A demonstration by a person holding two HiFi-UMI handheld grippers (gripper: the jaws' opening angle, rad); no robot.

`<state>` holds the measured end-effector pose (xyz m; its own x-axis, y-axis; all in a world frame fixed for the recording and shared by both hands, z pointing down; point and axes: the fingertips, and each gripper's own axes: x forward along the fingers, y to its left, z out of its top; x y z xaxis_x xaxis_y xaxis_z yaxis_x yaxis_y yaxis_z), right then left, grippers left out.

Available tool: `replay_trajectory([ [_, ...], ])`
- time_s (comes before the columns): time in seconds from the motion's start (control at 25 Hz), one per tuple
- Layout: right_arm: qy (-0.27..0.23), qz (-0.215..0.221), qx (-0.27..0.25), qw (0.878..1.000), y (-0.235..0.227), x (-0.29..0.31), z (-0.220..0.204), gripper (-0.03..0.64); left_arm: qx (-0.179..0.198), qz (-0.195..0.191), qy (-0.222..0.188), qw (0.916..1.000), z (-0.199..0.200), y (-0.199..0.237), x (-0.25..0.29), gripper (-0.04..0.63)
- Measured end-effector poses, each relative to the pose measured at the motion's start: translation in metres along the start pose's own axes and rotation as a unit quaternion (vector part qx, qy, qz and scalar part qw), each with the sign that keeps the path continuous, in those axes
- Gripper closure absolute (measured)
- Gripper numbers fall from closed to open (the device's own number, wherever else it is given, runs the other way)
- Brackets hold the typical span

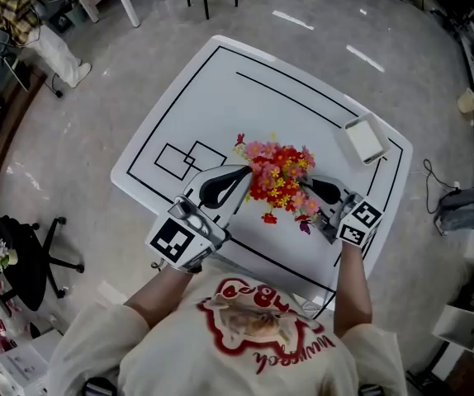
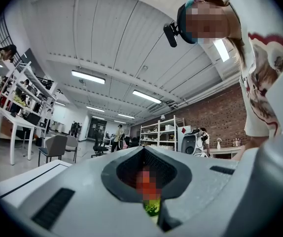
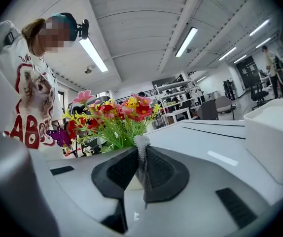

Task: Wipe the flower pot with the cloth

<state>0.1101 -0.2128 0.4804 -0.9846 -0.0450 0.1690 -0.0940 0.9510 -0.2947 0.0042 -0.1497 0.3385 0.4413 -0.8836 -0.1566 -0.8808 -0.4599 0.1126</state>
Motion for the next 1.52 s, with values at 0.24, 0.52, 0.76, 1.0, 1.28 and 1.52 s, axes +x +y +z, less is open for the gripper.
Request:
replay_trajectory([
  [0.24,-0.01,-0.02,0.002,1.0,0.004,-0.001,-0.002,0.574,-0.001,-0.013,0.008,0.9999,-0.006,-0.001,-0.004,0.592],
  [0.52,-0.026,-0.074,0.021,0.997,0.009,-0.003,-0.005,0.574,-0.005,-0.052,0.023,0.9983,-0.003,0.009,-0.003,0.592],
  [0.76,-0.041,-0.12,0.03,0.992,0.016,-0.004,-0.009,0.574,-0.011,-0.085,0.027,0.996,-0.003,0.014,-0.004,0.592],
  [1.0,-0.051,-0.155,0.041,0.986,0.018,-0.007,-0.013,0.574,-0.021,-0.109,0.03,0.9933,-0.005,0.012,-0.006,0.592],
  [1.28,-0.061,-0.196,0.043,0.978,0.021,-0.007,-0.015,0.574,-0.022,-0.122,0.032,0.9917,-0.004,0.019,-0.016,0.592],
  [1.52,-0.063,-0.227,0.044,0.971,0.023,-0.009,-0.021,0.574,-0.024,-0.132,0.034,0.9904,-0.002,0.023,-0.025,0.592],
])
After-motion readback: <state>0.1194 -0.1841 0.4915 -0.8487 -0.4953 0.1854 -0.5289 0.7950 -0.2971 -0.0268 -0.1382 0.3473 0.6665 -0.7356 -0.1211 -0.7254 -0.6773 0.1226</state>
